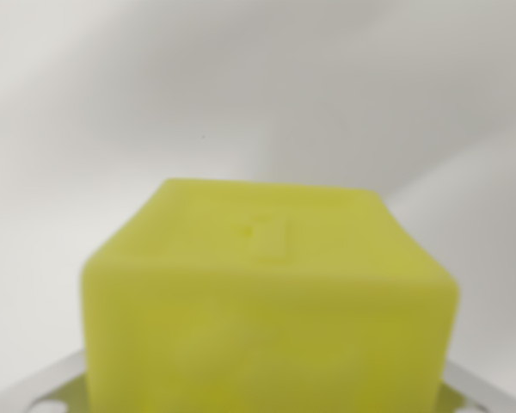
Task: Pick yellow cube
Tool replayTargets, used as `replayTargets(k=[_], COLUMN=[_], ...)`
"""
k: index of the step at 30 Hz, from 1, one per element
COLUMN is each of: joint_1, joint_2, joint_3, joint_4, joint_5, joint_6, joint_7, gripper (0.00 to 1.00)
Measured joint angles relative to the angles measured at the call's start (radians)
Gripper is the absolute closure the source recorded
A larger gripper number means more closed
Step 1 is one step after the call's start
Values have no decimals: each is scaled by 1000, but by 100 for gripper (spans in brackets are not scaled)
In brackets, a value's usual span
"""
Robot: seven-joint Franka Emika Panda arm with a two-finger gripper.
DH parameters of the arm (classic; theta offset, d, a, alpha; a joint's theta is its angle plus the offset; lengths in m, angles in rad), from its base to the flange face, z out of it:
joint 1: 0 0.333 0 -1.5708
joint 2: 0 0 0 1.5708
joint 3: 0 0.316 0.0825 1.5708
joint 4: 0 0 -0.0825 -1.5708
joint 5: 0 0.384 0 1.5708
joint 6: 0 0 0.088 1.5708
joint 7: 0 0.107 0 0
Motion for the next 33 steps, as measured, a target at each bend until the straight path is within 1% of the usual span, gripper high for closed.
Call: replayTargets(k=[16,33], joint_1=[0,0], joint_2=[-77,-151], joint_3=[0,0], joint_4=[-8,-2], joint_5=[2,5], joint_6=[-70,-150], joint_7=[-2,-3], gripper=[100,100])
